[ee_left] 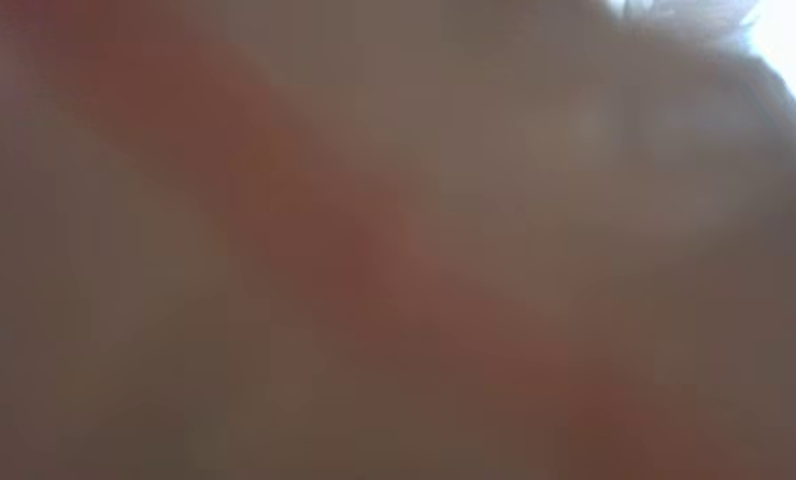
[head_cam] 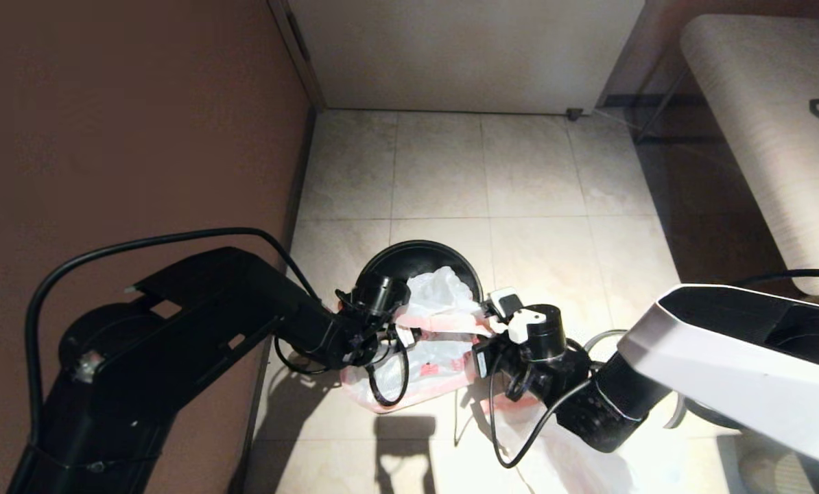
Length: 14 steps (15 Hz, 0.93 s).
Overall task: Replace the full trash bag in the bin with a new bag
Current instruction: Put the new garbage bag on the trash can
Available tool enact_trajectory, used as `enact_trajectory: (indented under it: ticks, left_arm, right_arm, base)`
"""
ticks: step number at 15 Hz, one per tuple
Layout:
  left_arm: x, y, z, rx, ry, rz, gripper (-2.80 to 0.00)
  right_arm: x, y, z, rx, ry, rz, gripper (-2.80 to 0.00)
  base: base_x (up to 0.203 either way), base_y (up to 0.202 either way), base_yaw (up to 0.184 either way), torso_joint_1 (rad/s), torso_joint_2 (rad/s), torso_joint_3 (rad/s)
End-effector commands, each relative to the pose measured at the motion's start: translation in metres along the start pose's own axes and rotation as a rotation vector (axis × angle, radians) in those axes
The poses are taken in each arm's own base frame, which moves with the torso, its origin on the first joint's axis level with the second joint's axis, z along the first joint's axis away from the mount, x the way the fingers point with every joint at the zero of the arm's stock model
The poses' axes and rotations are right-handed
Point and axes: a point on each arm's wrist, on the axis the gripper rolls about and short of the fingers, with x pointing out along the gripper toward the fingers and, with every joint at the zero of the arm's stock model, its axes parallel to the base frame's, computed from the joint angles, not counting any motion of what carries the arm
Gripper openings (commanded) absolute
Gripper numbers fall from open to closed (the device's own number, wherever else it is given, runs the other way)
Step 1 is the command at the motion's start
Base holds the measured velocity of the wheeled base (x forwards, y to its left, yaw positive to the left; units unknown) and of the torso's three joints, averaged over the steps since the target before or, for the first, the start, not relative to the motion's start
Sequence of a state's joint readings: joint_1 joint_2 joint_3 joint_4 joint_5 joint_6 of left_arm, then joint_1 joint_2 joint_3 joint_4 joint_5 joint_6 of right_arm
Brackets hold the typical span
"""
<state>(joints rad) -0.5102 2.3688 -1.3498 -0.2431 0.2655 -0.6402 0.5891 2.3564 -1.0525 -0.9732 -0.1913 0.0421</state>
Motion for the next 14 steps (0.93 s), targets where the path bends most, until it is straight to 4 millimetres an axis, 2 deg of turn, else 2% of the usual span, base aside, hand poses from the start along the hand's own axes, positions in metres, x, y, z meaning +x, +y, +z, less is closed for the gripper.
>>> enact_trajectory:
  ticks: [1,7,8,14]
  left_arm:
    - [0.0038,0.0006,-0.0016,-0.005,-0.006,0.006,0.0]
    - [0.003,0.0016,-0.0007,-0.001,-0.019,0.024,0.0]
    - [0.003,0.0014,-0.0002,-0.004,-0.022,0.024,-2.8]
    - [0.001,-0.0022,0.0004,0.0,-0.038,0.028,-2.8]
  right_arm:
    - [-0.0019,0.0003,0.0024,0.002,-0.008,0.001,-2.8]
    - [-0.0032,0.0002,0.0054,0.003,-0.016,0.002,-2.8]
    - [-0.0036,0.0002,0.0063,0.004,-0.018,0.002,-2.8]
    - [-0.0048,-0.0001,0.006,0.003,-0.014,0.002,-2.8]
  base:
    - [0.0,0.0,0.0,0.0,0.0,0.0]
    - [0.0,0.0,0.0,0.0,0.0,0.0]
    - [0.0,0.0,0.0,0.0,0.0,0.0]
    - [0.0,0.0,0.0,0.0,0.0,0.0]
